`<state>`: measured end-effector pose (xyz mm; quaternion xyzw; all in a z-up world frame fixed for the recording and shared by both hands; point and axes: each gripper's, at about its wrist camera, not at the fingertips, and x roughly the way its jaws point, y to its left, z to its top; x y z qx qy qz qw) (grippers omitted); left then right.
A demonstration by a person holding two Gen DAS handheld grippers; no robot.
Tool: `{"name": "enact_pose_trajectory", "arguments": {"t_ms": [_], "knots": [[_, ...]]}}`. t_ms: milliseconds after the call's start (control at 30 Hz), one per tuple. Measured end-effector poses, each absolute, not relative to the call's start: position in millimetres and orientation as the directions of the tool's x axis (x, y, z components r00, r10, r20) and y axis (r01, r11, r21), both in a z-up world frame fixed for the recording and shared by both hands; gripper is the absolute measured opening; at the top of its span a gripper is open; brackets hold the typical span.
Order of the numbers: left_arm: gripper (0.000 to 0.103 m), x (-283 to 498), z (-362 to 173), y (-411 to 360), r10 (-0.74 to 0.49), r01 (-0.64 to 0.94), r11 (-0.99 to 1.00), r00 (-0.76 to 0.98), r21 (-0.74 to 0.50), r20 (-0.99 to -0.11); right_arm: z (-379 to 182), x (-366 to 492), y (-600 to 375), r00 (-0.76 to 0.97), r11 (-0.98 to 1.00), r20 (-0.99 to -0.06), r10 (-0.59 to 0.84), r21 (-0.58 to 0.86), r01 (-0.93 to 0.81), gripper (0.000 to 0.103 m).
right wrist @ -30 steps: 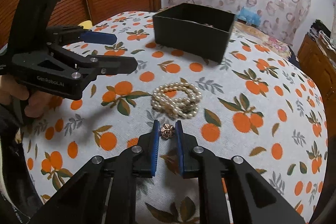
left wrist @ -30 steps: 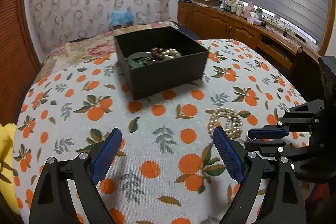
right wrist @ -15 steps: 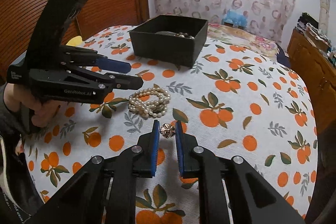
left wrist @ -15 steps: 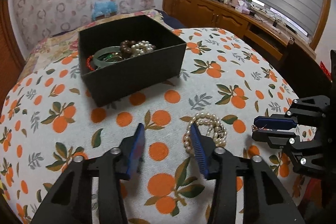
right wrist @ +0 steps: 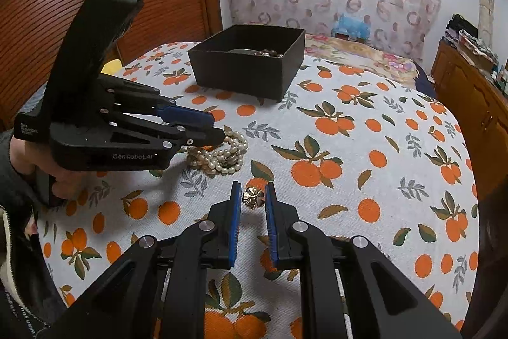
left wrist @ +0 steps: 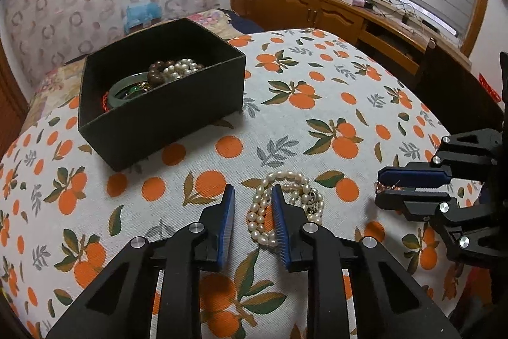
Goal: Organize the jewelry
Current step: 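Grasp the rose-gold ring with the right tool, then grasp the coiled pearl necklace with the left tool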
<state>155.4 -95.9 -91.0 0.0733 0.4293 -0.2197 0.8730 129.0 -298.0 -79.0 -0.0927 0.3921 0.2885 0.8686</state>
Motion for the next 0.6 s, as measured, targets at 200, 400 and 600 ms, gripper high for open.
{"name": "enact_pose_trajectory", "arguments": {"t_ms": [200,400,600], "knots": [[0.008,152,-92,-101,-0.309,0.453,0.891,0.549,-0.034,-0.777,-79,129,-298,0.526,0.817,-0.735,0.427,0.065,-0.573,0.017],[0.000,143,-75,-91,-0.311,0.431,0.902,0.599,-0.031,-0.737,-79,129,-298,0.527,0.817,-0.735,0.428,0.064,-0.574,0.017],[0.000,140,-68,-88,-0.319,0.442,0.896,0.598,-0.030,-0.735,-78,129,-298,0.528,0.817,-0.734,0.428,0.065,-0.573,0.017]]}}
